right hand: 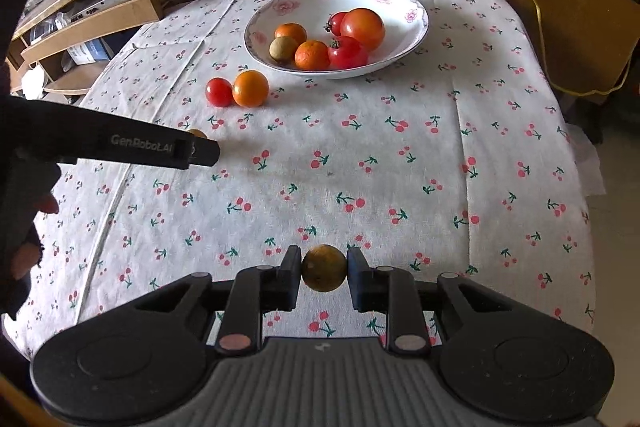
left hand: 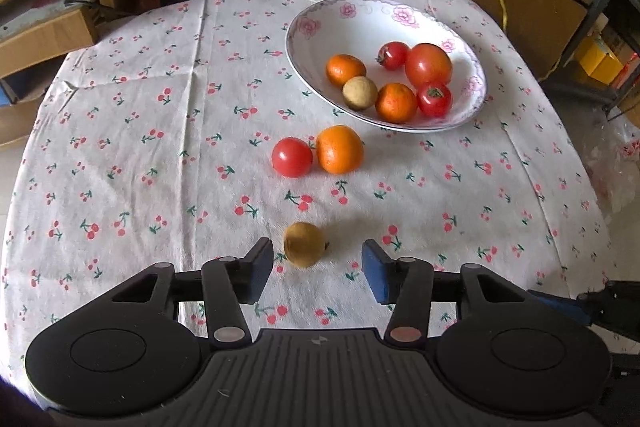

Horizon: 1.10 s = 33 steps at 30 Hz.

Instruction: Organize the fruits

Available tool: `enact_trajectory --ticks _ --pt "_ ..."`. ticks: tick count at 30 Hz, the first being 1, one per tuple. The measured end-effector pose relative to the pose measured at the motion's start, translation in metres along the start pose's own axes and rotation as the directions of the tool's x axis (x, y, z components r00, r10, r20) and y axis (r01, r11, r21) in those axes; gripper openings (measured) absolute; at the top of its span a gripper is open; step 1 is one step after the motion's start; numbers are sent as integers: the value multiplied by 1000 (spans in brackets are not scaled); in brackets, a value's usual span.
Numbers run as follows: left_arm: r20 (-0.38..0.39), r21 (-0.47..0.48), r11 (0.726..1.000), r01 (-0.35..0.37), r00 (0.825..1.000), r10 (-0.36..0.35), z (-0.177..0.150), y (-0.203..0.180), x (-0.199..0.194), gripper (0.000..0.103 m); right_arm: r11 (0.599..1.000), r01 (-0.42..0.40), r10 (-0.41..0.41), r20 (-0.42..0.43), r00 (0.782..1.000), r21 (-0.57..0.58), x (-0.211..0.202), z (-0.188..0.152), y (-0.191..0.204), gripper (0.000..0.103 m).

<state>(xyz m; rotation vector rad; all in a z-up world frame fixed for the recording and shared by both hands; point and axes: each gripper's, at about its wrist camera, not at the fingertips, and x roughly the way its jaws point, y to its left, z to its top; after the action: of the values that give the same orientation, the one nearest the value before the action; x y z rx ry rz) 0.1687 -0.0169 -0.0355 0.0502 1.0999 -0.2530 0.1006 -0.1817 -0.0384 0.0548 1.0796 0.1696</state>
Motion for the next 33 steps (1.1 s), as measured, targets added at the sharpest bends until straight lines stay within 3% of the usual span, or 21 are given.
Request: enact_trajectory --ticks 5,12,22,29,33 --pt "-15 -7 1000 -4 1000 4 3 0 9 54 1000 -9 9 -9 1000 2 5 3 0 26" --pt "-17 8 999 -36 999 37 3 0 17 37 1000 -5 5 -6 1000 21 7 5 -4 26" --pt "-11 91 996 -24 1000 25 -7 -12 7 32 997 -32 30 24 999 70 3 8 -16 26" --pt "-13 91 996 -8 1000 10 -18 -9 -4 32 991 -60 58 21 998 119 -1 4 -26 26" --pt "-9 103 995 -4 1000 5 -23 -15 -11 32 996 -32 30 33 999 79 -7 4 -16 26"
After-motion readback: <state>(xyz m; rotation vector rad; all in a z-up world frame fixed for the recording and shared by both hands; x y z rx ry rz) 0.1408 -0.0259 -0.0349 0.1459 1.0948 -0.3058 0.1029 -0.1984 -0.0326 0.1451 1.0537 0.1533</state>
